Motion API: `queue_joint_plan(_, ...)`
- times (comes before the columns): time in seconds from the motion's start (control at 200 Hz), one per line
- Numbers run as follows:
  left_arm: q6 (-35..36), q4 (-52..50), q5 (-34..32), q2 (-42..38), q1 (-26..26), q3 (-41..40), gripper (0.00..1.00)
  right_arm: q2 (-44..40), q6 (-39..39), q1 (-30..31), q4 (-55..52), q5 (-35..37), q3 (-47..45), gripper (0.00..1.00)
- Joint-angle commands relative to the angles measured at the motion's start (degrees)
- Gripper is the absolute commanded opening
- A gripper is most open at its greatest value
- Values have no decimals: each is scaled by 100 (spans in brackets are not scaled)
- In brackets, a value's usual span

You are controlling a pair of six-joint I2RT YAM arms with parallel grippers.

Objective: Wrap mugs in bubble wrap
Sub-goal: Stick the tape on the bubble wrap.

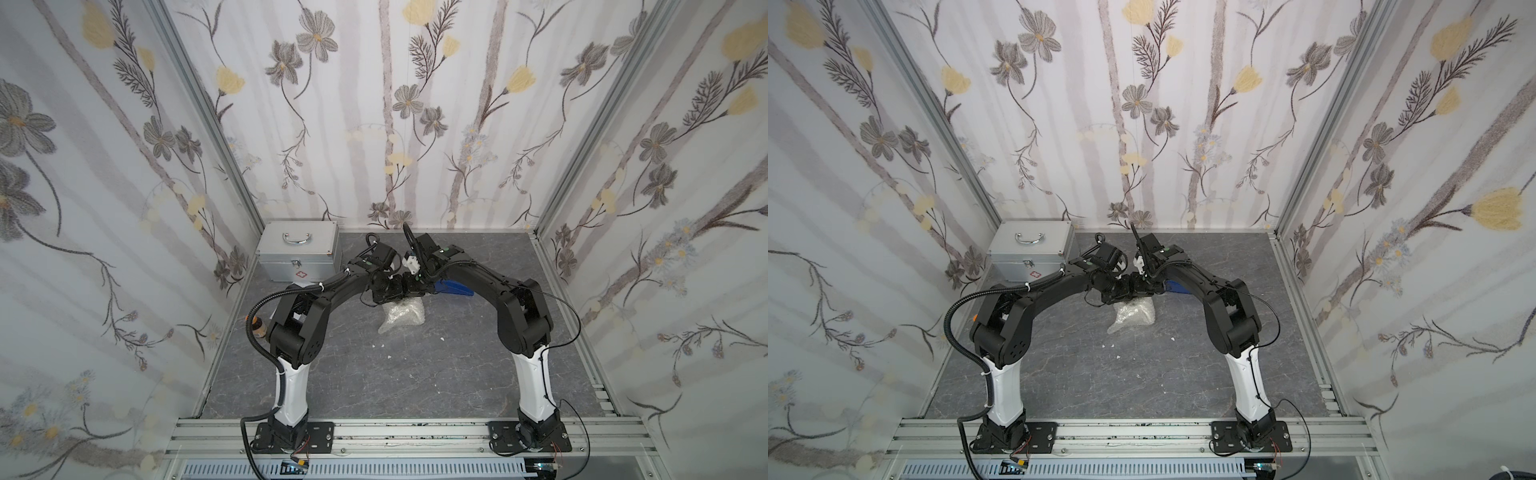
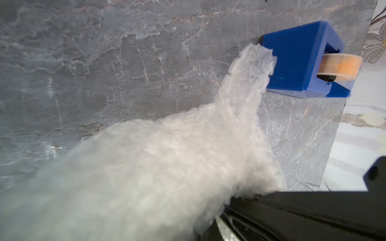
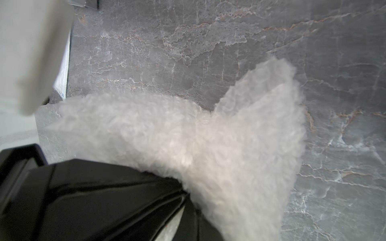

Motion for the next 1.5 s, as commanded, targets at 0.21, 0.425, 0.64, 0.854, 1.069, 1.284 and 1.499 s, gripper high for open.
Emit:
queue_joint_plan(0.21,79,-239,-271,27,-8,35,0,-372,124,8,-46,286,86,8)
queue_joint_plan(0.425,55,-206,-258,11,-17,22,0,-444,128,4,-99,230,152,16)
queue_joint_plan(0.64,52,-202,-237,-7,-41,48,0,-337,147,8,-29,12,152,13)
queue_joint_plan(0.854,53,-207,-258,-52,-44,32,0,-218,73,12,-360,752,25,10)
queue_joint_plan(1.069,22,-163,-227,-107,-50,23,0,-461,81,34,-402,1122,20,11)
queue_joint_plan(1.284,0,-108,-160,-387,-43,-56,1,-209,71,70,-267,747,38,2)
queue_joint_plan(1.499,-44,-108,-130,-581,-35,-75,2,-167,61,93,-231,718,25,2)
